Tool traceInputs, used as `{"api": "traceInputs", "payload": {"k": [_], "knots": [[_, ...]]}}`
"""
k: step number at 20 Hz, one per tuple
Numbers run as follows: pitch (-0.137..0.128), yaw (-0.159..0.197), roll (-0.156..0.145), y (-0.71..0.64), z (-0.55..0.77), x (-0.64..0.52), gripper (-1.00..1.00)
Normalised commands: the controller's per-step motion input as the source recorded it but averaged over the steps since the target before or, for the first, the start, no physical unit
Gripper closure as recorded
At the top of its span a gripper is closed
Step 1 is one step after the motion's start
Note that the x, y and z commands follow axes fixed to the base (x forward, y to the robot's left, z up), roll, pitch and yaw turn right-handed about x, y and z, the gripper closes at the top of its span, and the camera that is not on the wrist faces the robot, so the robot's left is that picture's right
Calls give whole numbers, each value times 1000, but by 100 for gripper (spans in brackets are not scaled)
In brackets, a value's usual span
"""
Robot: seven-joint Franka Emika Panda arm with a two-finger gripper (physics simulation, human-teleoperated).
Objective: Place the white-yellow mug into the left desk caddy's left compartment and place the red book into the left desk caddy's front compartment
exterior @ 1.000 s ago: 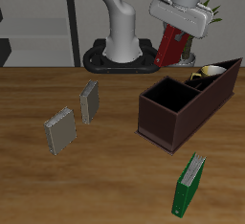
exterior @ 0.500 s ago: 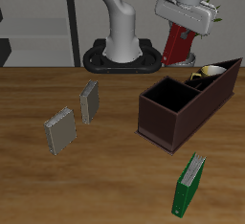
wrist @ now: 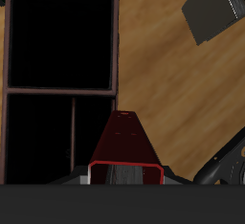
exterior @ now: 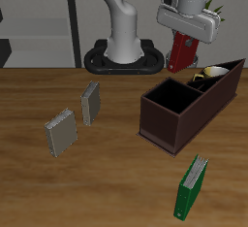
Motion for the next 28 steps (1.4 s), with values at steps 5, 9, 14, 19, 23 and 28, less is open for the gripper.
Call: {"api": "traceInputs", "payload": {"k": [5, 9, 14, 19, 23, 28], "knots": [[31, 47, 36, 129, -91, 95, 100], [58, -23, 42, 37, -18, 86, 100], [1, 28, 37, 177, -38, 42, 100], [-4, 3, 11, 40, 33, 78, 100], [13, 0, 9, 28, -33, 107, 100], [23, -4, 5, -23, -88, 173, 100]]}}
